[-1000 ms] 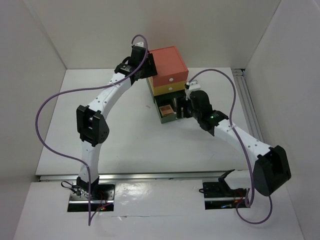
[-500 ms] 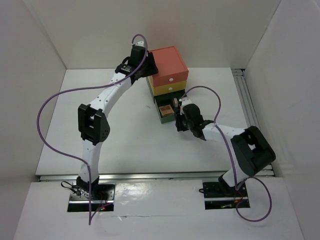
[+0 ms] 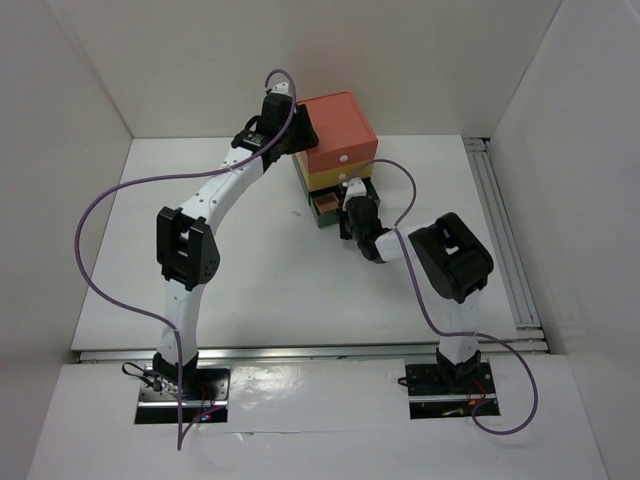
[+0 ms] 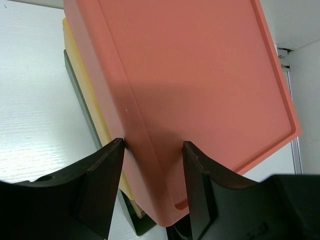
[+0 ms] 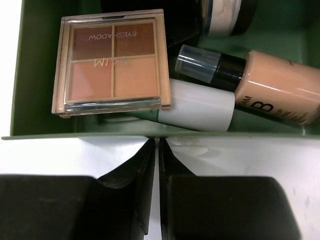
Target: Organize the makeup
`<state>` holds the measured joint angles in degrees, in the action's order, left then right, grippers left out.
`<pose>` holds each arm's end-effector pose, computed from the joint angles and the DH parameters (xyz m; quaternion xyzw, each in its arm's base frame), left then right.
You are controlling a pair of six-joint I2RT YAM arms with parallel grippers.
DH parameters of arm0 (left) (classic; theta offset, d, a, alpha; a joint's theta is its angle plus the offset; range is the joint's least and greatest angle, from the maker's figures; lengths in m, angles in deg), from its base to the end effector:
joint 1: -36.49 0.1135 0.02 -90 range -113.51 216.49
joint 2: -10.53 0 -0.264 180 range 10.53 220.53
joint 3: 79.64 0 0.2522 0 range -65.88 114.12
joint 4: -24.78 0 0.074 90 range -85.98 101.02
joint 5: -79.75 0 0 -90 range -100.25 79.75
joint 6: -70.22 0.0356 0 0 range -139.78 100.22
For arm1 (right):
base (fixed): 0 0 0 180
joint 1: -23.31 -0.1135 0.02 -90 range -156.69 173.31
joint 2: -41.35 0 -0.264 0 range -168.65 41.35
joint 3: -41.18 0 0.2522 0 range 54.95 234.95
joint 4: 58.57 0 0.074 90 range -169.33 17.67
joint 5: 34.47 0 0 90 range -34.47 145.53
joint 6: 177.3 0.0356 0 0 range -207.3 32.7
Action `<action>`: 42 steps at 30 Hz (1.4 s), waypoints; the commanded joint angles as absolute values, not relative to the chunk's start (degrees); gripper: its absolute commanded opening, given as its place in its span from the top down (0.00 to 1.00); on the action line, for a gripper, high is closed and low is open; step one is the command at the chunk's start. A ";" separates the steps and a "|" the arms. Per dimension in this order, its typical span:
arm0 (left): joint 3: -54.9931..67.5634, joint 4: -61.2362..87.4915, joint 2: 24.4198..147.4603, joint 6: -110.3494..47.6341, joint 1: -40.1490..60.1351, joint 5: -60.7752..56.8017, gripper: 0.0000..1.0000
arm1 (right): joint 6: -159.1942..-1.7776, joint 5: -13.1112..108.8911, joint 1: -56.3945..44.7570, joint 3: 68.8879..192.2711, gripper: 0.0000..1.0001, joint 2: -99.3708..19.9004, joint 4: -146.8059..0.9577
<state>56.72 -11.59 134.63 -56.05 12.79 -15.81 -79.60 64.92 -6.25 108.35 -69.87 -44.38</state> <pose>0.4724 -0.2036 0.3410 -0.1180 0.8303 -0.2362 0.4908 0.3434 0.1881 0.1299 -0.1233 0.8546 0.0924 0.4958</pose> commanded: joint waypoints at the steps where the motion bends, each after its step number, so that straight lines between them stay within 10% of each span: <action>1: 54.88 -15.87 136.66 -55.02 12.67 -13.94 0.38 | -78.51 69.42 -5.52 113.82 0.86 -73.34 -32.87; 23: 52.68 -18.07 134.56 -55.02 12.67 -15.43 0.42 | -75.87 75.48 -6.05 117.63 0.48 -77.08 -15.02; 28: 61.18 -18.06 133.05 -51.52 13.20 -16.58 0.19 | -74.64 77.23 -6.57 110.32 0.36 -64.67 -28.27; 29: 63.73 -18.76 133.05 -50.81 13.72 -16.58 0.00 | -74.64 77.24 -6.57 110.32 0.32 -62.56 -31.08; 33: 67.80 -18.25 127.10 -47.73 14.87 -17.63 0.00 | -72.53 76.72 -4.91 106.11 0.00 -48.88 -44.53; 42: 26.98 -15.78 92.92 -50.52 14.87 -28.25 0.00 | -65.06 78.91 5.81 103.81 0.00 -30.30 -74.68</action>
<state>38.52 -15.46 102.13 -48.57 14.69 -22.32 -67.71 76.52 3.63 104.86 -33.26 -60.14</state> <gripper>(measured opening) 1.000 0.999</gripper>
